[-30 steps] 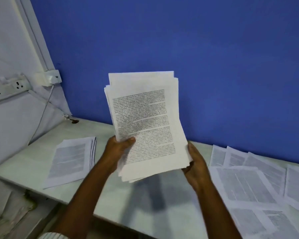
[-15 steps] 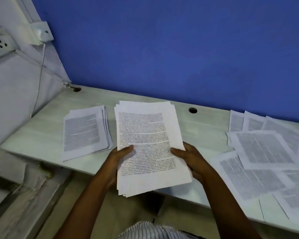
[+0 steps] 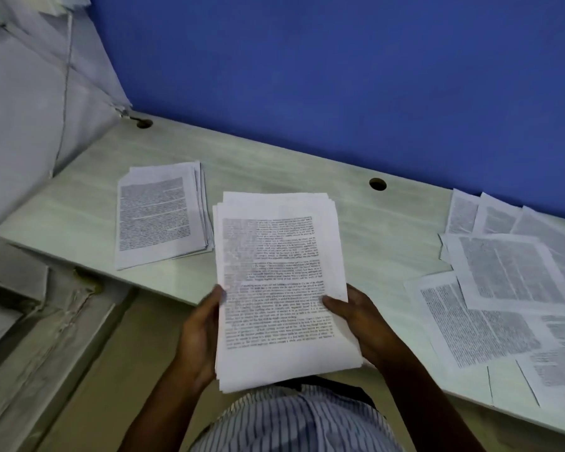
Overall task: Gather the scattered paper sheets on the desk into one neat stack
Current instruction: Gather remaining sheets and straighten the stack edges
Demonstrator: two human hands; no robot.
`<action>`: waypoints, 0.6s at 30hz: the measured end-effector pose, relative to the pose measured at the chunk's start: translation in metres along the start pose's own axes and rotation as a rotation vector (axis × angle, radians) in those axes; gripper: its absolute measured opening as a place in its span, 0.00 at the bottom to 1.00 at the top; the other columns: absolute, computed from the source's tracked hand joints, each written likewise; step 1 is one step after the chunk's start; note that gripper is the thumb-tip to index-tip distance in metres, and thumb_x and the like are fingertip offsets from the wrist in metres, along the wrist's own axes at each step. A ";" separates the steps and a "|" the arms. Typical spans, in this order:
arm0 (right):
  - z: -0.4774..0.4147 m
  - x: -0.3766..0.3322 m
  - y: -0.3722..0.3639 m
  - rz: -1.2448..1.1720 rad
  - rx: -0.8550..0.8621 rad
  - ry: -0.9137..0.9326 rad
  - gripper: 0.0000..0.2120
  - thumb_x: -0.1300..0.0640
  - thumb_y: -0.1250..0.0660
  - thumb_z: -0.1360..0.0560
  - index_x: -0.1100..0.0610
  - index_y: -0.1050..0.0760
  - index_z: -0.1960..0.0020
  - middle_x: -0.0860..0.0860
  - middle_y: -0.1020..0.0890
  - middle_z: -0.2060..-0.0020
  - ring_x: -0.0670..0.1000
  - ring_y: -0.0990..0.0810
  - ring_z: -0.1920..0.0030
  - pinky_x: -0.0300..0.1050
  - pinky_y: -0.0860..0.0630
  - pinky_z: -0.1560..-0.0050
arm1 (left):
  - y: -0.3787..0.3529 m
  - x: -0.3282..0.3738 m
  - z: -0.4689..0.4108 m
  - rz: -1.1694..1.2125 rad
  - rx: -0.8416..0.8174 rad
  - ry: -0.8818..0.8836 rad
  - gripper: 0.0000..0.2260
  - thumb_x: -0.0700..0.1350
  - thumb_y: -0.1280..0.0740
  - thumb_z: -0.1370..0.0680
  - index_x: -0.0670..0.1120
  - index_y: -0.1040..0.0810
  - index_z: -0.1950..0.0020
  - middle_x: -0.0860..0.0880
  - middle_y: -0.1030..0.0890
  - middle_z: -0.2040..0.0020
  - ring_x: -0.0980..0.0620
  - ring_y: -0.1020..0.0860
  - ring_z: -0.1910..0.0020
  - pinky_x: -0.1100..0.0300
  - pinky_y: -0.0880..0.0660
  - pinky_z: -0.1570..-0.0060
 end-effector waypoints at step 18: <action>-0.108 -0.116 0.009 -0.186 -0.263 0.103 0.29 0.54 0.25 0.31 0.61 0.24 0.33 0.60 0.18 0.39 0.62 0.19 0.39 0.55 0.22 0.38 | -0.045 0.055 -0.050 -0.541 -0.030 -0.086 0.17 0.41 0.28 0.23 0.42 0.21 0.34 0.41 0.19 0.37 0.39 0.20 0.38 0.47 0.24 0.36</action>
Point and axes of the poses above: each hand's wrist, its own z-axis away from the middle knuckle, its own y-axis out of the back of the hand, x = y × z, the point moved 2 cm from there along -z, towards the middle knuckle
